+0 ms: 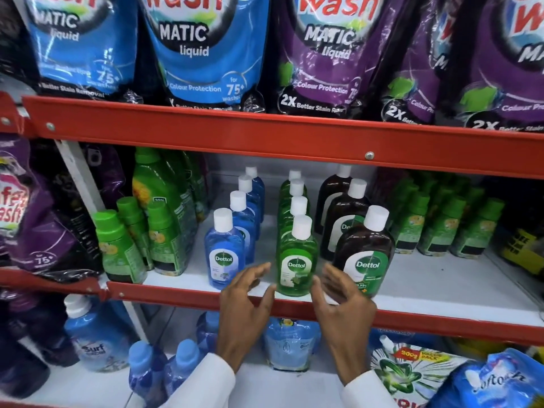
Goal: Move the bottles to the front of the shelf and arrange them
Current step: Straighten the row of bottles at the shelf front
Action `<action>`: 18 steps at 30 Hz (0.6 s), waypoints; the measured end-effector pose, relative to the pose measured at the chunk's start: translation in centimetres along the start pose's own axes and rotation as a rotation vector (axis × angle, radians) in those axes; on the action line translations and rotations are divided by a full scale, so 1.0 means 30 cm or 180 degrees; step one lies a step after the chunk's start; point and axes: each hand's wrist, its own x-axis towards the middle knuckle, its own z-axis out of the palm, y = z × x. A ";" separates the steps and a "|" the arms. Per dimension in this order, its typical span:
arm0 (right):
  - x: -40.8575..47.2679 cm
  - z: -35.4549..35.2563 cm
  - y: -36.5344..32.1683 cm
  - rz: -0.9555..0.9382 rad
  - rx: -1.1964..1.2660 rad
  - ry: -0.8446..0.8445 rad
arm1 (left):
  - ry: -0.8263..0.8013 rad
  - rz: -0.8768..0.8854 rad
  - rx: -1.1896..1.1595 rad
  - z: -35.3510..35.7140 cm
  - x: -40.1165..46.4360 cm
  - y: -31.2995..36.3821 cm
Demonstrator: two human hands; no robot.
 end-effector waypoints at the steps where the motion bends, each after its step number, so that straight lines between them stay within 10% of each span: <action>1: -0.017 0.002 -0.018 -0.0154 0.0080 0.0229 | 0.0293 0.0135 0.0047 -0.036 -0.018 0.009; 5: -0.089 0.108 -0.087 -0.0633 0.0134 0.0012 | 0.0943 0.0091 0.0100 -0.173 0.005 -0.038; 11: -0.104 0.329 -0.130 -0.0462 -0.0053 -0.1082 | -0.0155 -0.0268 0.0427 -0.274 0.130 -0.180; 18: -0.059 0.383 -0.094 -0.0319 -0.0301 -0.1184 | -0.0496 -0.0090 0.0081 -0.266 0.167 -0.225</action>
